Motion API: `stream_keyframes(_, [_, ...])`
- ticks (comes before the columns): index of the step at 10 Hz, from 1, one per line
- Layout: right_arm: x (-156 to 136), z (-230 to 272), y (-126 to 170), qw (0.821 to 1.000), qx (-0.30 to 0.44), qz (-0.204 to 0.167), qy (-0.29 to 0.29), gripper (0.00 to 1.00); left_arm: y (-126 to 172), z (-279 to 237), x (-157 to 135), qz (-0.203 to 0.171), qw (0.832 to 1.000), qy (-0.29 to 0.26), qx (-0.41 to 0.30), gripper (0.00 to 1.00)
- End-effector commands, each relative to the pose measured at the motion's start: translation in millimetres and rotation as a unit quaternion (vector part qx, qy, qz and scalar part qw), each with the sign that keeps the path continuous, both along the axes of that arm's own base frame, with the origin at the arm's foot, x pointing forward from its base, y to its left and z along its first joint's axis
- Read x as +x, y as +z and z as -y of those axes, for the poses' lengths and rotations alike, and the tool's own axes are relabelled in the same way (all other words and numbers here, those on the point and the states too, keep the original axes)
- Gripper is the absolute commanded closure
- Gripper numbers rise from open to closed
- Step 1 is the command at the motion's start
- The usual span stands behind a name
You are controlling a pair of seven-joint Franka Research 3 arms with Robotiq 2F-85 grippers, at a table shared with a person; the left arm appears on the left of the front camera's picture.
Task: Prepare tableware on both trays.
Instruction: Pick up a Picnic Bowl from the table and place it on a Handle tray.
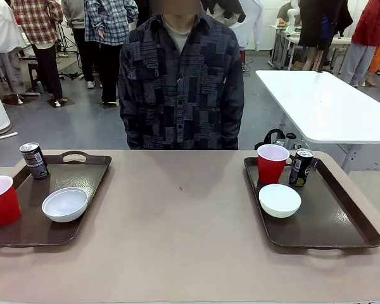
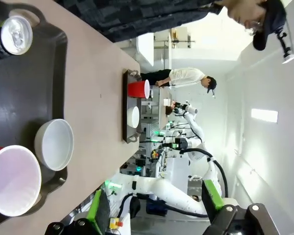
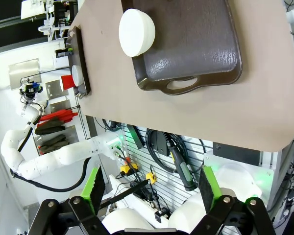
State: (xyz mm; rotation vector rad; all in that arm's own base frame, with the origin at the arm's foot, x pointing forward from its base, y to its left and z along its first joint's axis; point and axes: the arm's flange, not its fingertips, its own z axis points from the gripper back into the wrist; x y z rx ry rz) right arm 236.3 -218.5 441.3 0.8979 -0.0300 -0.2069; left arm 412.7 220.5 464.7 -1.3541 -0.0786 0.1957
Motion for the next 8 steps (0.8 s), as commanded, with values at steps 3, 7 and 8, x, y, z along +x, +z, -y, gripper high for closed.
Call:
stream_keyframes(3, [-1.5,-1.3,-0.3,1.0,0.004,0.007,0.002,0.0,-3.1,-4.3,-3.6,-0.006,1.0,0.004,-0.005,0.0])
stream_keyframes(7, [-1.5,-1.3,-0.3,1.0,0.004,0.007,0.002,0.0,-3.1,-4.3,-3.6,-0.006,1.0,0.004,-0.005,0.0])
stream_keyframes(8, [-1.5,-1.3,-0.3,1.0,0.004,0.007,0.002,0.0,-3.1,-4.3,-3.6,-0.006,1.0,0.004,-0.005,0.0])
